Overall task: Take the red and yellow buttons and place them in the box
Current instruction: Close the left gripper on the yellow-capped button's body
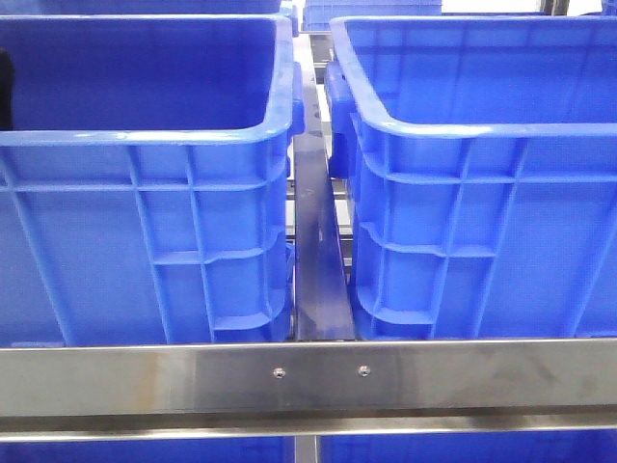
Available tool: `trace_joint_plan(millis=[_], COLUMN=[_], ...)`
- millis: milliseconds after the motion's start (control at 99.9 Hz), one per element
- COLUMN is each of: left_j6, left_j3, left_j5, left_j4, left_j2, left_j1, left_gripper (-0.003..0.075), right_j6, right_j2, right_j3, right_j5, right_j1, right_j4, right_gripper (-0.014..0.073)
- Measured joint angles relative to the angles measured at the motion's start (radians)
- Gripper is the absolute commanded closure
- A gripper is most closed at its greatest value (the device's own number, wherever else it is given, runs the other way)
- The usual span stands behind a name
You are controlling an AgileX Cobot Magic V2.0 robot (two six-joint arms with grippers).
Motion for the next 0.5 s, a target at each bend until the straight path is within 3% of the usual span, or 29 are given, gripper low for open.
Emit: trace_joint_plan(millis=[350,420,500], left_j6=[0.0,0.0,0.0], left_j3=[-0.042,-0.042,-0.042], left_j5=[-0.004,-0.004,-0.004], left_j4=[0.0,0.0,0.0], left_j2=[0.107,0.112,0.114], left_j1=[0.0,0.0,0.0], left_gripper=[0.0098,0.0166,0.0305], right_j6=[0.0,0.0,0.0], right_j2=[0.0,0.0,0.0], right_j3=[0.0,0.0,0.0], right_j5=[0.0,0.0,0.0], right_j1=[0.0,0.0,0.0], right_j4=[0.0,0.0,0.0], right_gripper=[0.0659,0.0659,0.0659])
